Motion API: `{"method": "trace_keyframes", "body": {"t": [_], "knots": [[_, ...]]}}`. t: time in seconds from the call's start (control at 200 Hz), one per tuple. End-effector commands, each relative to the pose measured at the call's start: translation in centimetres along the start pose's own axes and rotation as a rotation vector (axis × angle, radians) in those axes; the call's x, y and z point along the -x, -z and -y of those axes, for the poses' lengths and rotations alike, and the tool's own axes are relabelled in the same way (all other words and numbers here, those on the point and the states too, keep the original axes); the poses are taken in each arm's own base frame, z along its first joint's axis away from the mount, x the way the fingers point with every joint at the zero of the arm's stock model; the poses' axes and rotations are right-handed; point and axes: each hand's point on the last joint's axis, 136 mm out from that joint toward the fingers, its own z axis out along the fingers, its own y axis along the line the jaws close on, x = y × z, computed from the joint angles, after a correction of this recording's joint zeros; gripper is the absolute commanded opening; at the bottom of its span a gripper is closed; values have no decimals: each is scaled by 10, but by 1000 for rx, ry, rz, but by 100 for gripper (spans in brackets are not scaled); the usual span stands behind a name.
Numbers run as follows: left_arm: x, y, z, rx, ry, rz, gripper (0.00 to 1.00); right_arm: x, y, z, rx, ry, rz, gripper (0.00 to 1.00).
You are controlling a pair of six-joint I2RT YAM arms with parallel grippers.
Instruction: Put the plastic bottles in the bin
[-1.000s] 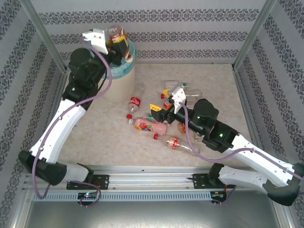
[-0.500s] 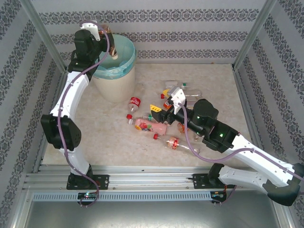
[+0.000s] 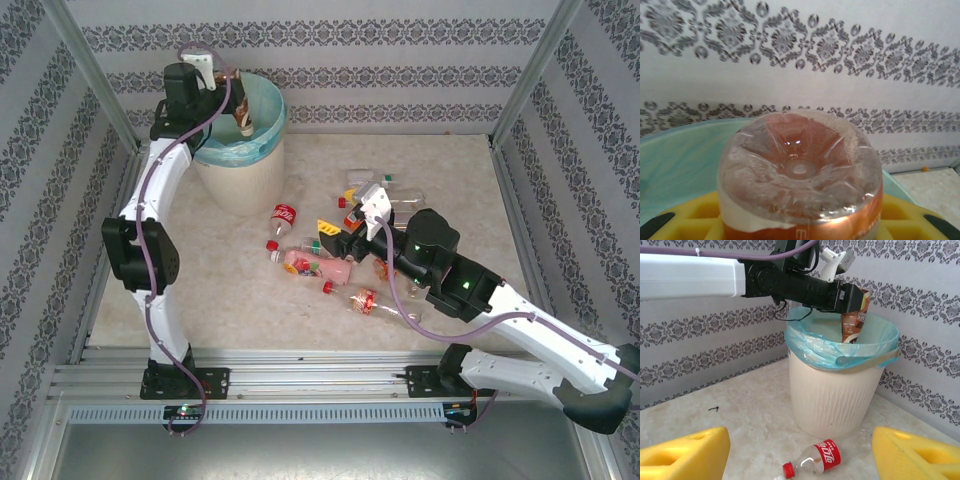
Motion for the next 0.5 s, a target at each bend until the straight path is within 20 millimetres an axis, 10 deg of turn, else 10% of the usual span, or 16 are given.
{"method": "trace_keyframes", "body": {"t": [0.0, 0.495], "knots": [[-11, -6, 14, -92, 24, -65, 38, 3, 0, 6, -23, -3, 3, 75], [-15, -5, 23, -111, 6, -132, 71, -2, -3, 5, -22, -13, -12, 75]]}}
